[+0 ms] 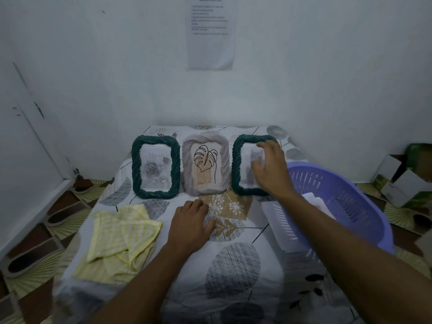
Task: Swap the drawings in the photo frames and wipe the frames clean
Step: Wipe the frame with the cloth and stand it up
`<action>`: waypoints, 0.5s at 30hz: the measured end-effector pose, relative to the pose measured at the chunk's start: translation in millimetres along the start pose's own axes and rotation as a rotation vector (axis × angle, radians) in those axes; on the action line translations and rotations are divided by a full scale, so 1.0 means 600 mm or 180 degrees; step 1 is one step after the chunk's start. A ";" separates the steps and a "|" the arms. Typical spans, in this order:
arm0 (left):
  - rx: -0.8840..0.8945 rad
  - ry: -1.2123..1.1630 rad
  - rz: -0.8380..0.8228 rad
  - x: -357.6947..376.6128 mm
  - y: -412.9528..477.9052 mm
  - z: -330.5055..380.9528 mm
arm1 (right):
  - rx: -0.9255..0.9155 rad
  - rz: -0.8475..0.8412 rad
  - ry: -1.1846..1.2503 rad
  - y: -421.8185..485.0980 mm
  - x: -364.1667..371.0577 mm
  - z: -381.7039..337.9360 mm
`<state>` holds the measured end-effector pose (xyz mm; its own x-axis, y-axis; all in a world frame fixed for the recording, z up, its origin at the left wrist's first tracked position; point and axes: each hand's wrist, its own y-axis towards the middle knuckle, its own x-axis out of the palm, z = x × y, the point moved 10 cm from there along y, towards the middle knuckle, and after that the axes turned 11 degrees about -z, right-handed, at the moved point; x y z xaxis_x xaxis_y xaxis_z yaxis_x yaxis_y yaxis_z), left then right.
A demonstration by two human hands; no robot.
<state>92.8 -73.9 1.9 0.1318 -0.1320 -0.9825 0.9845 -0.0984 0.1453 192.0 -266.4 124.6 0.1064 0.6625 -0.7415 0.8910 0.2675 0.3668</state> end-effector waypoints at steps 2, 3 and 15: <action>0.0054 0.0038 -0.0178 -0.004 -0.003 0.005 | -0.0110 -0.0199 0.0028 -0.027 0.020 -0.032; 0.0096 0.0022 -0.0288 -0.004 -0.004 0.006 | -0.0175 -0.0306 0.0008 -0.040 0.033 -0.045; 0.0044 -0.0228 -0.0629 0.025 -0.084 -0.022 | -0.0237 -0.1281 -0.0777 -0.217 0.185 -0.023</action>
<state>46.9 -57.6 -21.9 -0.0729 -0.1786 -0.9812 0.9886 -0.1429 -0.0474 81.8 -218.0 2.0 -0.1322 0.3146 -0.9400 0.8495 0.5246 0.0561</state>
